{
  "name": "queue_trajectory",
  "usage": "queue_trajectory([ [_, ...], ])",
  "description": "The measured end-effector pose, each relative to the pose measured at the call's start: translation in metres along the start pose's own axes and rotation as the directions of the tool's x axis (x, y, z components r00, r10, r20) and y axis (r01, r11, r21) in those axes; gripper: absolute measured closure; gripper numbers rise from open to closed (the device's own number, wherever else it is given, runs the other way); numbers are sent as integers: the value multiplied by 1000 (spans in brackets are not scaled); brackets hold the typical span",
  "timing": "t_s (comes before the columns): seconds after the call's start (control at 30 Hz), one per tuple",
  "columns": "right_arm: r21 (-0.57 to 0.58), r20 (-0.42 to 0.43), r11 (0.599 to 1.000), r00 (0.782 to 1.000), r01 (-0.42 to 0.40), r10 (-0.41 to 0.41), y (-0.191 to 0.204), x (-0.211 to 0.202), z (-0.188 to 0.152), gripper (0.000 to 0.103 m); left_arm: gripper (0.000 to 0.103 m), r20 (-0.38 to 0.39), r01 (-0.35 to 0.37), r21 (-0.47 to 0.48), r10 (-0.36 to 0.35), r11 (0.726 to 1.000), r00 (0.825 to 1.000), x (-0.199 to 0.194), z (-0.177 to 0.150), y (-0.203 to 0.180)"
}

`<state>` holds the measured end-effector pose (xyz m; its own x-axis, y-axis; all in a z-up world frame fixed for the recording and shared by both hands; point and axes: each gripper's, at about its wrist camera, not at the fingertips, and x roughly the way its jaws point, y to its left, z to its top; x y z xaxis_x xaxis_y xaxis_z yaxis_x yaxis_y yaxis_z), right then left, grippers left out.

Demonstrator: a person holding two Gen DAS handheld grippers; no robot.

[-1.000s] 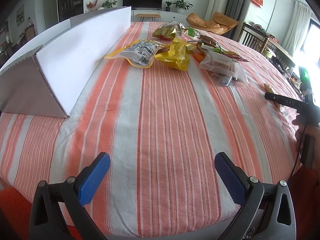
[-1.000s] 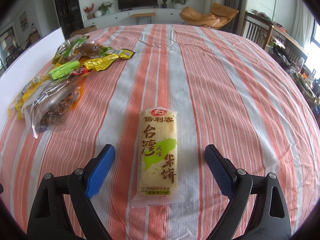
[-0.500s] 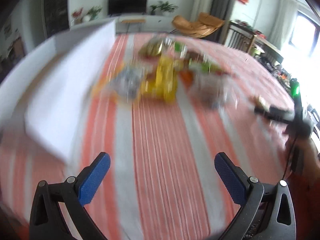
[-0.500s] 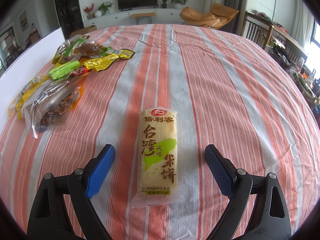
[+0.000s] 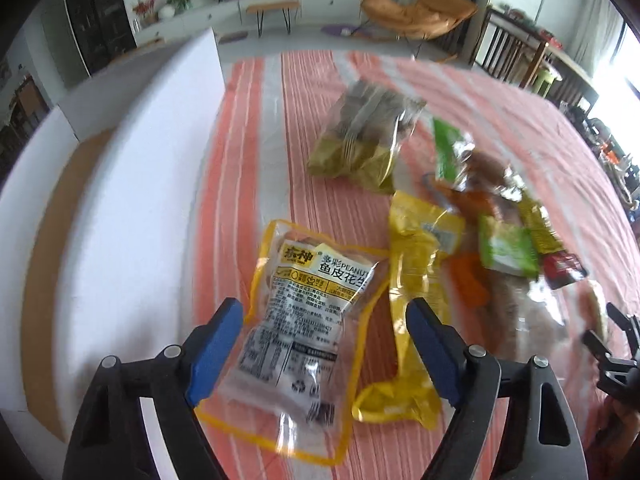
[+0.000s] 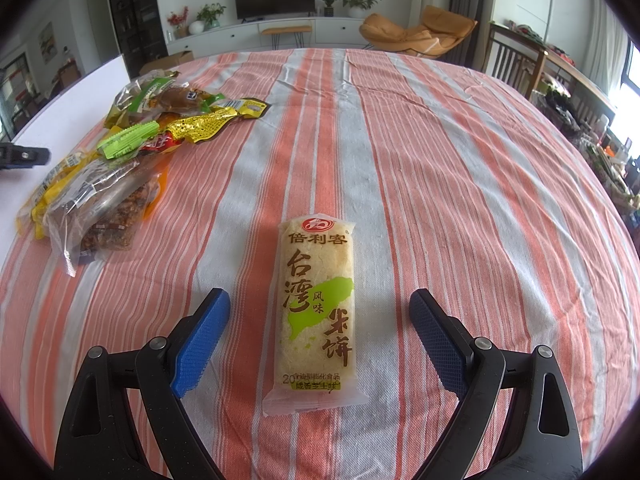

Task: Organize snacks
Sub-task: 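Grasp the yellow-bordered peanut bag with the left gripper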

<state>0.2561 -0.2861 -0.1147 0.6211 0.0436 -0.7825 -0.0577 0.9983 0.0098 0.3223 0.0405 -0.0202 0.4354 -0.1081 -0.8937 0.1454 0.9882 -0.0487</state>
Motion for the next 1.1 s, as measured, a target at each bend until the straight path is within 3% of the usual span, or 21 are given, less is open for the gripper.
queue_trajectory([
  [0.17,-1,-1,1000,1000,-4,4,1,1,1,9,18,-2,-21,39,22,999,1000,13,-7,2],
  [0.33,0,-1,1000,1000,-4,4,1,1,0,9,14,-22,-20,20,20,1000,1000,22,-9,11],
  [0.4,0,-1,1000,1000,-4,4,1,1,0,9,31,-29,-55,35,56,998,998,26,-13,12],
  [0.43,0,-1,1000,1000,-4,4,1,1,0,9,33,-18,-100,50,101,994,995,25,-17,11],
  [0.5,0,-1,1000,1000,-4,4,1,1,0,9,47,-2,-99,47,99,994,995,17,-21,9],
  [0.63,0,-1,1000,1000,-4,4,1,1,0,9,51,-14,-100,-41,100,994,995,-8,-55,6],
  [0.73,0,-1,1000,1000,-4,4,1,1,0,9,51,2,-111,-97,112,989,994,-35,-110,2],
  [0.83,0,-1,1000,1000,-4,4,1,1,0,9,49,26,-112,-117,116,987,993,-57,-157,-7],
  [0.93,0,-2,1000,1000,-4,4,1,1,0,9,44,42,-88,-126,94,988,995,-67,-184,-16],
  [1.0,-1,-2,1000,1000,-3,3,1,1,0,9,30,53,-53,-121,59,991,997,-69,-194,-21],
  [1.1,0,-2,1000,1000,-4,4,1,1,0,9,18,51,-25,-107,31,994,998,-61,-197,-23],
])
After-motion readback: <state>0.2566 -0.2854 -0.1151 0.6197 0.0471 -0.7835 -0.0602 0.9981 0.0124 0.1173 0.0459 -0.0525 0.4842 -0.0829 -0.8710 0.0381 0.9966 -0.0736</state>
